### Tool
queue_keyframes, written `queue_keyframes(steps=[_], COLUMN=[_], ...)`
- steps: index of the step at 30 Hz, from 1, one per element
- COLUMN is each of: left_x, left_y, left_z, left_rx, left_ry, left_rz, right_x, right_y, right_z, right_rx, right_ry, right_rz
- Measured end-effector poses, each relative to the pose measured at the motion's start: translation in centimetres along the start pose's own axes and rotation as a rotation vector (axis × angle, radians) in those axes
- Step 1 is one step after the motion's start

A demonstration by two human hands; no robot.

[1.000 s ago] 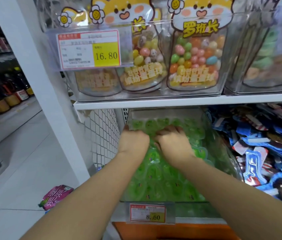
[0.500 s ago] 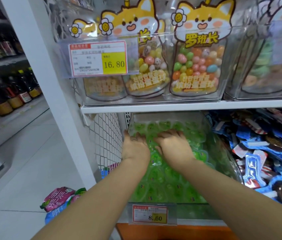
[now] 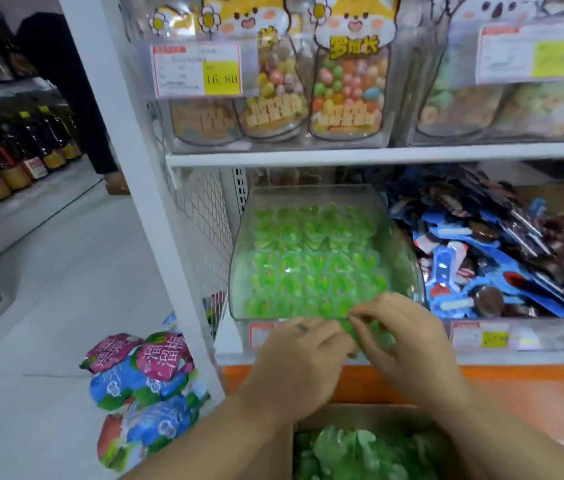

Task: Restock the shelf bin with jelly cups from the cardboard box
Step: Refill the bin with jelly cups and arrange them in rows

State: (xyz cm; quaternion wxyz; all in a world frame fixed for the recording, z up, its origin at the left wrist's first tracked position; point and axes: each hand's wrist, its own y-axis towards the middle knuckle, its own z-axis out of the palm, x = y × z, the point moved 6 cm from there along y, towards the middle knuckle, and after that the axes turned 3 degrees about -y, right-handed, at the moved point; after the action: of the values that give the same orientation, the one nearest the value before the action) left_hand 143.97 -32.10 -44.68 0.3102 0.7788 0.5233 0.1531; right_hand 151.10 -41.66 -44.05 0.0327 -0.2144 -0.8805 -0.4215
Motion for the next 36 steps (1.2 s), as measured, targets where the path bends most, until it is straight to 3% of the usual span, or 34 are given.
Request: queue_keyframes(steps=[3,5,8,11,13,16,22,26,29,33,36], left_x=[-2.1,-2.9,-1.8,0.1,0.1,-0.5,0.1,0.7,0.4,-0.4,-0.3], left_y=[-2.8,-4.7,-8.7,-14.3,-17.4,-19.4,-20.2,-21.0,-20.9,-20.1,-20.1], left_z=[3.7,6.7,12.6,17.5,20.1,23.4,27.0,28.6,29.6,30.4,30.5], left_rx=[0.094,0.274,0.641,0.774,0.833,0.879,0.925,0.948,0.971,0.988,1.091], left_ry=[0.015,-0.034,-0.145,-0.308,-0.355,-0.387,-0.404,-0.351,-0.286,-0.327,-0.337], left_rz=[0.138,0.110,-0.304,-0.810,-1.005,-1.162,-1.274,-1.219,-1.128,-1.012,-0.921], right_x=[0.0,-1.4,-4.7,-8.6,-10.3,-11.1,-11.8,-11.3,-12.0,-13.1,-13.3], right_y=[-4.2,-8.1,-15.2,-21.9,-25.9,-29.5,-30.6,-29.3,-29.1,-29.5,-29.5], right_z=[-0.2,0.5,2.5,5.2,7.0,9.2,11.7,12.3,13.2,13.5,13.9], right_rx=[-0.012,0.022,0.169,0.455,0.663,0.801,0.843,0.795,0.843,0.896,0.953], right_ry=[0.010,0.021,0.012,0.061,0.089,0.122,-0.090,-0.308,-0.260,-0.183,-0.136], right_rz=[0.008,0.148,0.463,0.851,1.064,1.222,1.208,0.945,0.865,0.912,0.886])
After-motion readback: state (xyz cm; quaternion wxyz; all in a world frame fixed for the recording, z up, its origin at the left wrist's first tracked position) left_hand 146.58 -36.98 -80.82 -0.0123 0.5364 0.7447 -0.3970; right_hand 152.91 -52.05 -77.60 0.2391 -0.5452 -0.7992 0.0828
